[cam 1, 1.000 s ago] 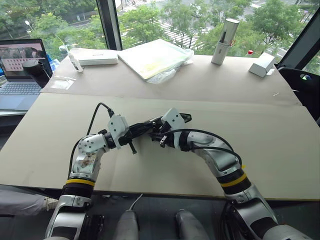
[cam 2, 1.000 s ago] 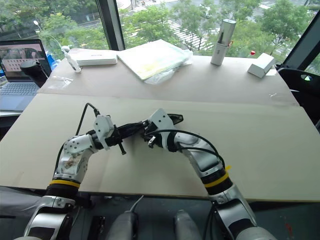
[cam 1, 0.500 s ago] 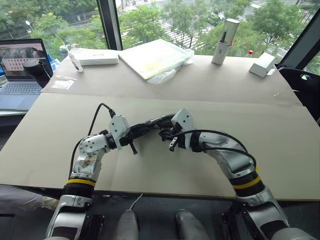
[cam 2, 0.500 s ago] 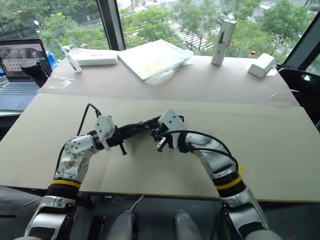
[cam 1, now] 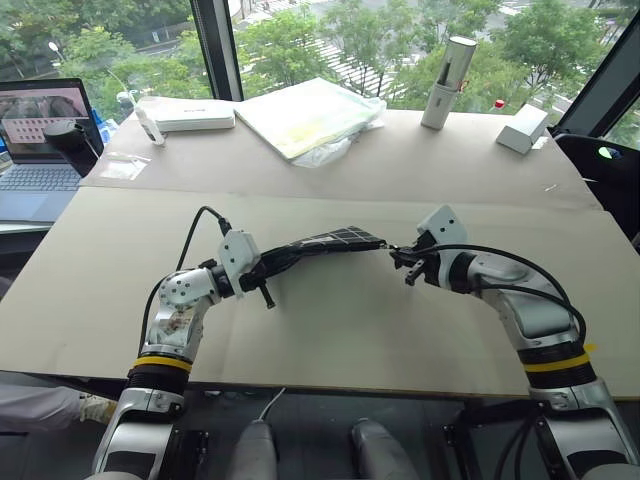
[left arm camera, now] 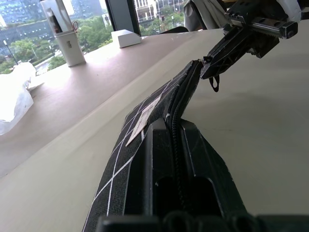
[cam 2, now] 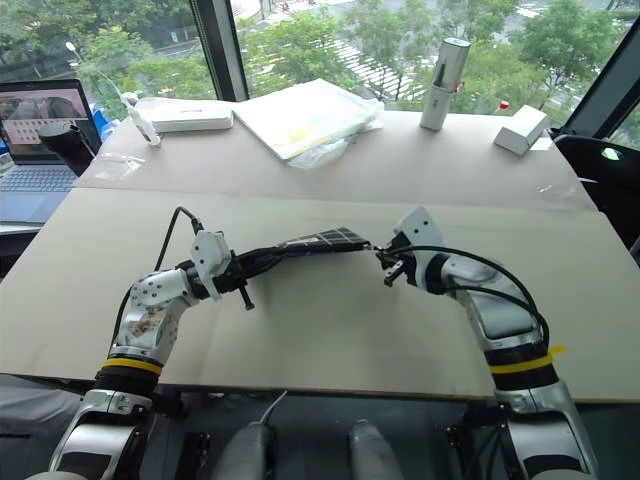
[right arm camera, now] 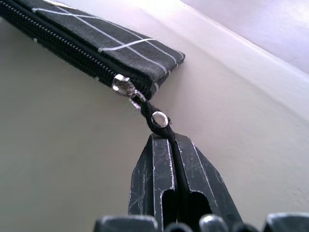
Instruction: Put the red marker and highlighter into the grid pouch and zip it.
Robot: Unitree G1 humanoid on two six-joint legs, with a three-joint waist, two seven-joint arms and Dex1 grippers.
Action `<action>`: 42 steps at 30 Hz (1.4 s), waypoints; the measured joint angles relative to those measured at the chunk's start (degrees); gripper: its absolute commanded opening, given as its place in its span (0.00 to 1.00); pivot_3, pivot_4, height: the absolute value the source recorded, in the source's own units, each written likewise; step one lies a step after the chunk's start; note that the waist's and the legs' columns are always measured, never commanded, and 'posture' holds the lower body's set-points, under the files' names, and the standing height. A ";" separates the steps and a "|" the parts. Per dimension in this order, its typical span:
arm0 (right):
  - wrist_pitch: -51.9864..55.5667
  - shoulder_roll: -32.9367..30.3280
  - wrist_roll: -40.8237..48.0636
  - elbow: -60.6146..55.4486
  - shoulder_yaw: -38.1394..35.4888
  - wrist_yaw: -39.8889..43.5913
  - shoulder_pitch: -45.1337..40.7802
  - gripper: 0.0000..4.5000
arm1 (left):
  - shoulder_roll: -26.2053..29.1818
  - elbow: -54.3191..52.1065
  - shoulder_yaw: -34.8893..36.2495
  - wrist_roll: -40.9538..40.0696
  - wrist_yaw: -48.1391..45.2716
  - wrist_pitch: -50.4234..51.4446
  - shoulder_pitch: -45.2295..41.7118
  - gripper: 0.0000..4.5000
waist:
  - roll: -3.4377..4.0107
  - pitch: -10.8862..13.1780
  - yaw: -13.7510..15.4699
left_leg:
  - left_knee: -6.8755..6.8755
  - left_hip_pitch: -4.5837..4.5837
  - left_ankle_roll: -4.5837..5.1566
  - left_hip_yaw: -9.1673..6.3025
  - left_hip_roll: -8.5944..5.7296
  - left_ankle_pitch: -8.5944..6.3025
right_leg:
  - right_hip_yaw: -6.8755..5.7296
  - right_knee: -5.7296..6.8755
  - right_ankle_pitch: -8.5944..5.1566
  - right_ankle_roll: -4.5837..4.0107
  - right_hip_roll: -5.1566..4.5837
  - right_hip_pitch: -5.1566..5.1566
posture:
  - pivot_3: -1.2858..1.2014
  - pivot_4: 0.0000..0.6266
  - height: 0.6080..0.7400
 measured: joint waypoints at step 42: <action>1.05 -12.42 21.69 -22.06 -22.63 14.49 29.64 0.63 | -8.11 36.43 -5.39 4.78 -19.60 -25.34 -21.98 0.74 | -0.02 0.01 0.38 | 0.11 -0.06 0.00 -0.32 -0.21 0.00 | 0.01 -0.03 -0.04 0.09 0.00 0.18 | 0.52 0.24 0.98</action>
